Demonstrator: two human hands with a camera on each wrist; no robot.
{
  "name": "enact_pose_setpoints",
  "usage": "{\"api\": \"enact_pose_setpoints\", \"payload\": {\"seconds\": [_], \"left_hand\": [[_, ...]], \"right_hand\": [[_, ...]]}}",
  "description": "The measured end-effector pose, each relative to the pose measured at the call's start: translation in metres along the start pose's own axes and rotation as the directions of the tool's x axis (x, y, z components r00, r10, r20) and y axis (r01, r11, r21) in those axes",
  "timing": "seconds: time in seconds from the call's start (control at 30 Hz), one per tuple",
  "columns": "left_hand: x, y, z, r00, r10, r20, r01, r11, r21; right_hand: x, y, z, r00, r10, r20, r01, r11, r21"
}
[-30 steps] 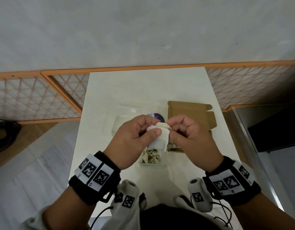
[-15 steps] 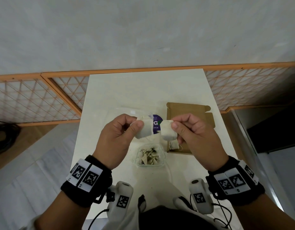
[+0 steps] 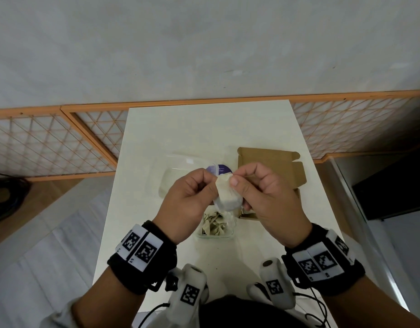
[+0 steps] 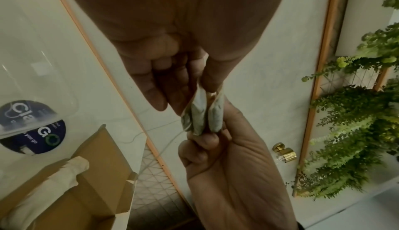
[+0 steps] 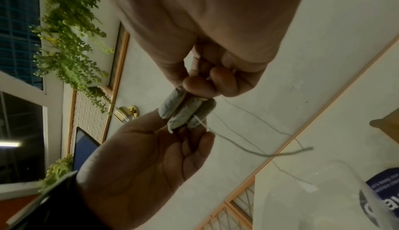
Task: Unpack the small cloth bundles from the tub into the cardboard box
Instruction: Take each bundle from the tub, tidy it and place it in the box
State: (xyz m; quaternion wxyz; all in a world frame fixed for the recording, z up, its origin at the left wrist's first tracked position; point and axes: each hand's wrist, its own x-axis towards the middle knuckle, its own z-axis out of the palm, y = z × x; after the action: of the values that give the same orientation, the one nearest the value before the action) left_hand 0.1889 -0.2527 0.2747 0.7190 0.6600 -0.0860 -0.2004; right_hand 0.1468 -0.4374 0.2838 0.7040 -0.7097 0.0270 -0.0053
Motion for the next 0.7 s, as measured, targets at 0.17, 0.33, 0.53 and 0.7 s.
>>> {"api": "enact_pose_setpoints", "payload": {"seconds": [0.17, 0.33, 0.53, 0.7], "left_hand": [[-0.003, 0.0, 0.002, 0.999, -0.024, -0.049, 0.025, 0.999, 0.02], [-0.004, 0.0, 0.004, 0.996, -0.033, -0.078, 0.033, 0.999, -0.001], [-0.003, -0.004, 0.003, 0.995, -0.085, -0.05, 0.084, 0.996, -0.01], [0.005, -0.017, -0.002, 0.999, -0.019, -0.048, 0.027, 0.987, 0.159]], "right_hand": [[0.0, 0.007, 0.005, 0.998, -0.062, -0.003, 0.062, 0.995, -0.078], [0.0, 0.013, 0.009, 0.994, -0.092, -0.057, 0.083, 0.986, -0.145], [0.002, 0.025, 0.013, 0.991, -0.115, -0.06, 0.099, 0.968, -0.231], [0.003, 0.037, 0.007, 0.997, -0.058, -0.049, 0.046, 0.975, -0.215]]}}
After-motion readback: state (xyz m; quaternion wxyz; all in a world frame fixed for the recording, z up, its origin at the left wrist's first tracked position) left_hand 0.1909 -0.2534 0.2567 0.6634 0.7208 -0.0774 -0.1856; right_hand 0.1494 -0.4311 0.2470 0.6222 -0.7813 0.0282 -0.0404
